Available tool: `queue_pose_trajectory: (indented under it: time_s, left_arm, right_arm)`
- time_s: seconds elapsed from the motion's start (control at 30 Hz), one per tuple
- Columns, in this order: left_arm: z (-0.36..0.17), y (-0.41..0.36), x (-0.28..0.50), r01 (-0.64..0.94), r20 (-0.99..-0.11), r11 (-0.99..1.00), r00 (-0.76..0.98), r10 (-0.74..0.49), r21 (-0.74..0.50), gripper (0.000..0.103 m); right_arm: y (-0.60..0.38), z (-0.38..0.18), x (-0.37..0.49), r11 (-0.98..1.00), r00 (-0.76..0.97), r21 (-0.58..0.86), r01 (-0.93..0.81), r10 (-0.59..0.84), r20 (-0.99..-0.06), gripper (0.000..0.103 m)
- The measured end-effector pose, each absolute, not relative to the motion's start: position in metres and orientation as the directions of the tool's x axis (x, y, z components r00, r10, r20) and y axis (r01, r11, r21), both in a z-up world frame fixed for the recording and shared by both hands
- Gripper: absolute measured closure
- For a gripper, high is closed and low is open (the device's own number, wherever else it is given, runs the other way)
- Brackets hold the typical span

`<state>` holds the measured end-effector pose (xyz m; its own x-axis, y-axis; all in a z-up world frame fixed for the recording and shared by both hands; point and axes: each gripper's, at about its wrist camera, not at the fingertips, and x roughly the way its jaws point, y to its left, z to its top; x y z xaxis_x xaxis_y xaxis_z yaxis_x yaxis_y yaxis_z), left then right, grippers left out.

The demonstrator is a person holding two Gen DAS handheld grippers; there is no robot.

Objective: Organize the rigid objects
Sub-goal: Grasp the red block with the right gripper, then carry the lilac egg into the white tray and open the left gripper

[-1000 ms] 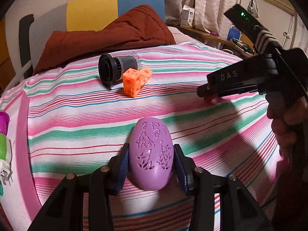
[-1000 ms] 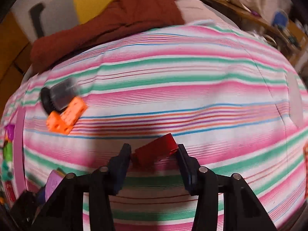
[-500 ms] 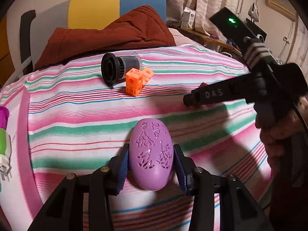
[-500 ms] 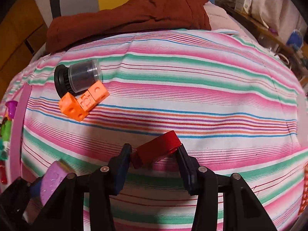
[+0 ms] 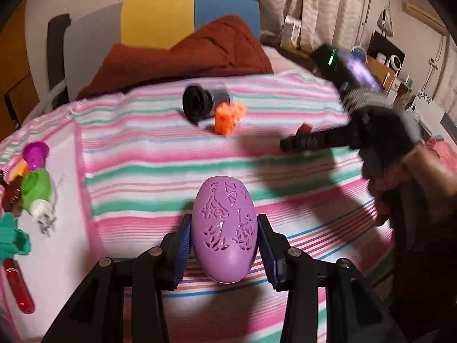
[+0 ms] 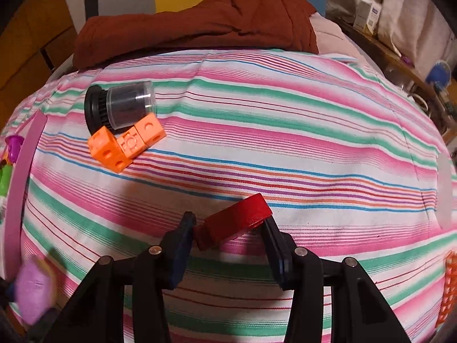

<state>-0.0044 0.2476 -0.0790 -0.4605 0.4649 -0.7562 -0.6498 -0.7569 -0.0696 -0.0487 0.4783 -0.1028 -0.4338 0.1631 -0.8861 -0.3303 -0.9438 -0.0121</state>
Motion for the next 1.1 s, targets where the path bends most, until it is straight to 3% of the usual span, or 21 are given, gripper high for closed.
queue_pose_trajectory:
  time_s: [0.37, 1.1]
  left_arm:
    - [-0.036, 0.225, 0.01, -0.647, -0.702, -0.757, -0.498, 0.51, -0.091, 0.059]
    - [-0.017, 0.168, 0.009, -0.573, -0.68, -0.815, -0.563, 0.47, -0.089, 0.059]
  right_arm:
    - [0.471, -0.106, -0.045, -0.952, -0.46, -0.059, -0.299, 0.198, -0.866, 0.055]
    - [0.463, -0.108, -0.042, -0.953, -0.486, -0.115, -0.28, 0.244, -0.839, 0.056]
